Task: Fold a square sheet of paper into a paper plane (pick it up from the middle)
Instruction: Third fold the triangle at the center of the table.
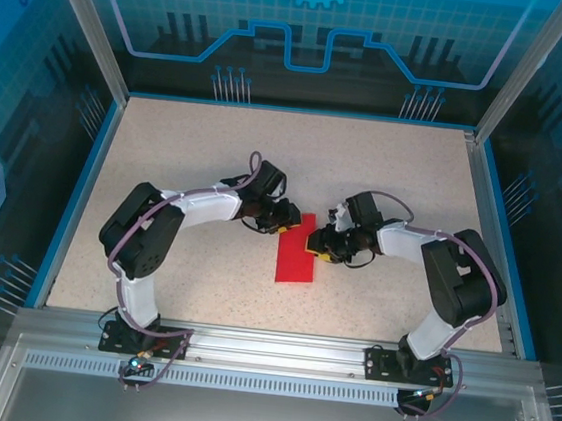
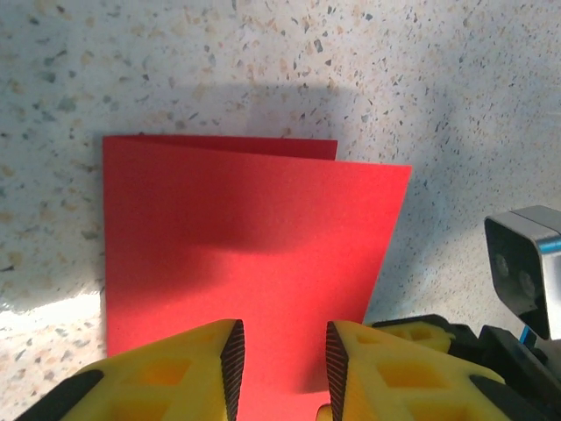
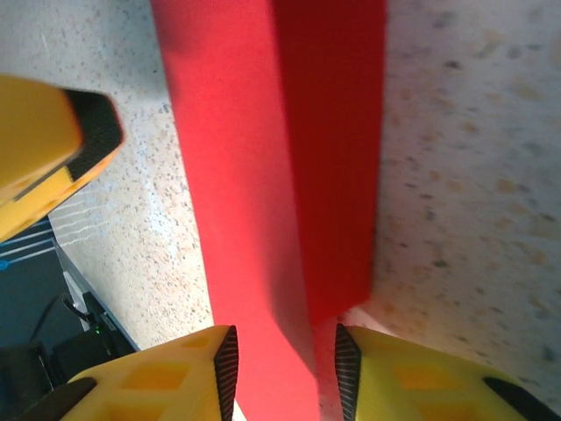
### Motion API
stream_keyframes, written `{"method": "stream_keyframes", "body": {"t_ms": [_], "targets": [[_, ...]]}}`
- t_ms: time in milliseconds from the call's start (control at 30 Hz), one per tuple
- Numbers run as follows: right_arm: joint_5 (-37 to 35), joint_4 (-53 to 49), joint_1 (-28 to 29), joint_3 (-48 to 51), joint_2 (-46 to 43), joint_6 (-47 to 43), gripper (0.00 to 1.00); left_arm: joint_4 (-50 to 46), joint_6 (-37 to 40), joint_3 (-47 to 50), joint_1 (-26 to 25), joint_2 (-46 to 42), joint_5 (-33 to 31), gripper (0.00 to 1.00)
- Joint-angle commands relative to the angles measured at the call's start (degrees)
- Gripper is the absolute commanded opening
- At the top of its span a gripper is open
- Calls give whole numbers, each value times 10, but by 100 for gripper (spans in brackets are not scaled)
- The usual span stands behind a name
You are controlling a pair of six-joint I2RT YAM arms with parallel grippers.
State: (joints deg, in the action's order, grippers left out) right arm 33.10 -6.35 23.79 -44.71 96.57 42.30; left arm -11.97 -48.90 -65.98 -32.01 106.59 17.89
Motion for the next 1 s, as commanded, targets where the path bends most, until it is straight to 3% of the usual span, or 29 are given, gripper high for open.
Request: {"method": "stream_keyframes", "body": {"t_ms": [0, 267, 633, 800, 967], "targets": [[27, 10, 8, -17, 14, -8, 33, -31, 21, -24, -2, 18, 10, 34], [23, 12, 8, -16, 23, 5, 22, -24, 25, -36, -2, 43, 18, 33], [8, 176, 9, 64, 23, 171, 12, -25, 46, -29, -3, -2, -2, 36], [1, 192, 11, 75, 10, 198, 13, -26, 72, 21, -11, -84, -41, 43], [-24, 148, 10, 71, -19, 179, 28, -20, 93, 86, -35, -168, -86, 53]]}}
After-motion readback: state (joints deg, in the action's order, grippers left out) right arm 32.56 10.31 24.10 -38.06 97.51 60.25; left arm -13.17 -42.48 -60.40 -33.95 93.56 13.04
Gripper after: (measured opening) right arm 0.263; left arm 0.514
